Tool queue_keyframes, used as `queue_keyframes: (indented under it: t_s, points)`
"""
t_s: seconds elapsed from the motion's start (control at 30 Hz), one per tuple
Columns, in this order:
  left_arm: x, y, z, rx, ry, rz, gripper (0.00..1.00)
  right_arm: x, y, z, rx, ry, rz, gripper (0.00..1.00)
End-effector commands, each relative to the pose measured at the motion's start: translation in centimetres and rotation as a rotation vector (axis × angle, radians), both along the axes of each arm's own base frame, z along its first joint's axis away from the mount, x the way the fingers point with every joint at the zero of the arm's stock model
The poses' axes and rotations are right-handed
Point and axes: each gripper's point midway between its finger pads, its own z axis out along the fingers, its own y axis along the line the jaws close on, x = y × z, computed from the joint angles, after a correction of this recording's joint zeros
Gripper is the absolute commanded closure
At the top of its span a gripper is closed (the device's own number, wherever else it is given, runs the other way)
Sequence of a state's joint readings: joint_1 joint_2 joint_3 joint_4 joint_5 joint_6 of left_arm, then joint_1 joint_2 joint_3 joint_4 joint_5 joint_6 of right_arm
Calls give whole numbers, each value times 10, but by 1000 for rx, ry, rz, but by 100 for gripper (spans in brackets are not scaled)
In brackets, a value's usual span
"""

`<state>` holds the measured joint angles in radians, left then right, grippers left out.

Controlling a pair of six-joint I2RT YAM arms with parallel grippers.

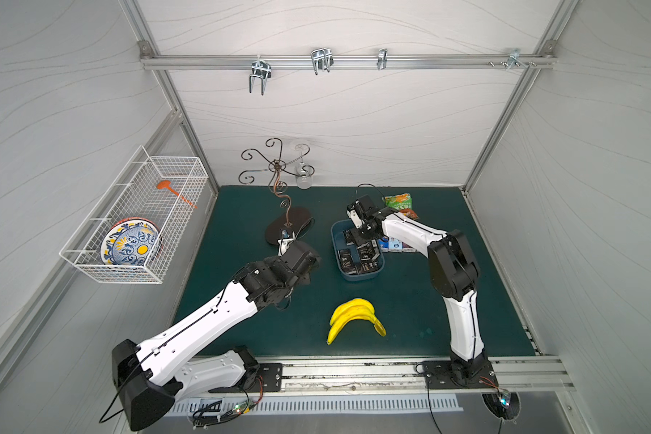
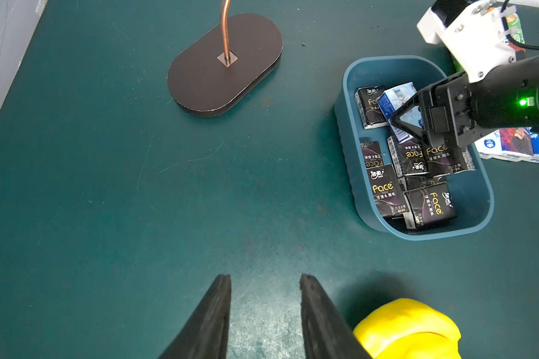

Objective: Take the pocket tissues out of the storage box
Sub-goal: Pick up the pocket tissues from the storage box, then place the pocket tissues at the center of the board.

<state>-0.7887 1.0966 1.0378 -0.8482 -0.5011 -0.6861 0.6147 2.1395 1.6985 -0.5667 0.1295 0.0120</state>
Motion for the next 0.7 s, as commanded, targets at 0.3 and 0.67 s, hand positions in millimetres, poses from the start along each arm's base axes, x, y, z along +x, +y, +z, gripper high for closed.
queue_keyframes:
  t_s: [0.3,0.67]
  points:
    - [3,0,9,-18,-39,10,59,-2,7,47,91,-46,2,51]
    - [3,5,19,-7,-61,17,58,5,-77,113,137,-149,-168,50]
